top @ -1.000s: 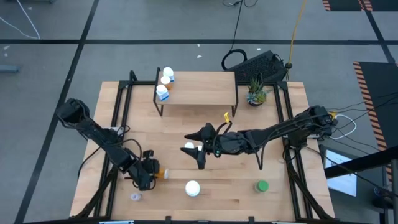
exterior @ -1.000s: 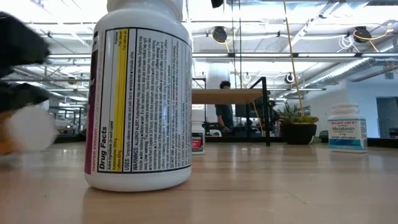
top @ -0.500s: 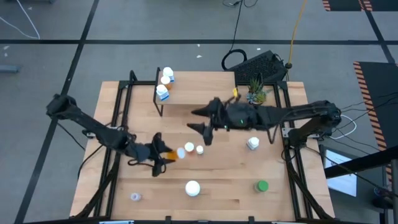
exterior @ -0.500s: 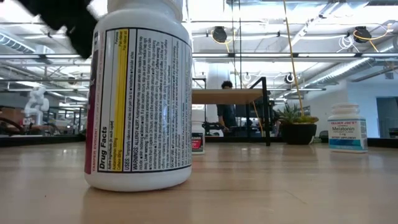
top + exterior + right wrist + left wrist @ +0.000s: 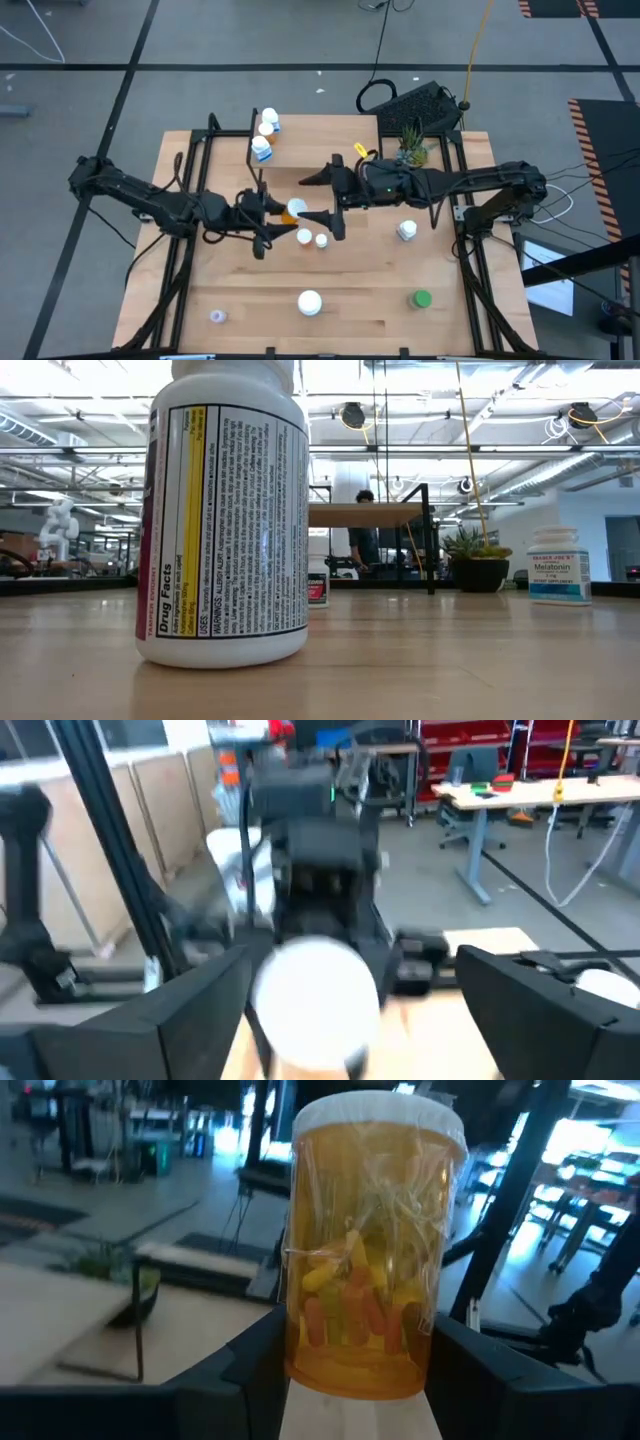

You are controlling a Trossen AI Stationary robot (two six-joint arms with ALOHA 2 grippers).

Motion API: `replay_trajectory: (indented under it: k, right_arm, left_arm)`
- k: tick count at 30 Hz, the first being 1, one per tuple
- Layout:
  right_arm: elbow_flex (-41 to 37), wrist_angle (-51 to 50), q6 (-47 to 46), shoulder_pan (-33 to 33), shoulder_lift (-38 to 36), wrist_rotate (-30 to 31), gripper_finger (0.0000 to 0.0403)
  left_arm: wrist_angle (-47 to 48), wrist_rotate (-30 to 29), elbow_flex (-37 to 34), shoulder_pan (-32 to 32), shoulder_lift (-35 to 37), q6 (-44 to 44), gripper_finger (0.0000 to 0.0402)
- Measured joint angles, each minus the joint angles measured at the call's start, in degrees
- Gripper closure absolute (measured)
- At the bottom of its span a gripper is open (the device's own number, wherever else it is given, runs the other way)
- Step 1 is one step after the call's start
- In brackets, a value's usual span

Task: Pick and place medicine bottles onto shelf by color
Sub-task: Put the bottom left orange pill bottle on the shelf

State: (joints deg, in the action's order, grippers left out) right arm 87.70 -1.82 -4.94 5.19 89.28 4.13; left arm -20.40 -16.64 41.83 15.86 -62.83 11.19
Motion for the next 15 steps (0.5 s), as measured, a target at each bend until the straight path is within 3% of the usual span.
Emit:
replay_trajectory:
  k: [10, 15]
  right_arm:
    - [-0.02, 0.14, -6.36, -4.15, 1.61, -17.93, 0.0051]
    - [-0.02, 0.65, -4.99, -5.44, 2.16, -17.80, 0.0070]
  left_arm:
    - [-1.86, 6.46, -0.05, -5.63, -0.12, -1.48, 0.0219]
    - [-2.28, 6.98, -0.03, -7.14, -0.04, -1.04, 0.0211]
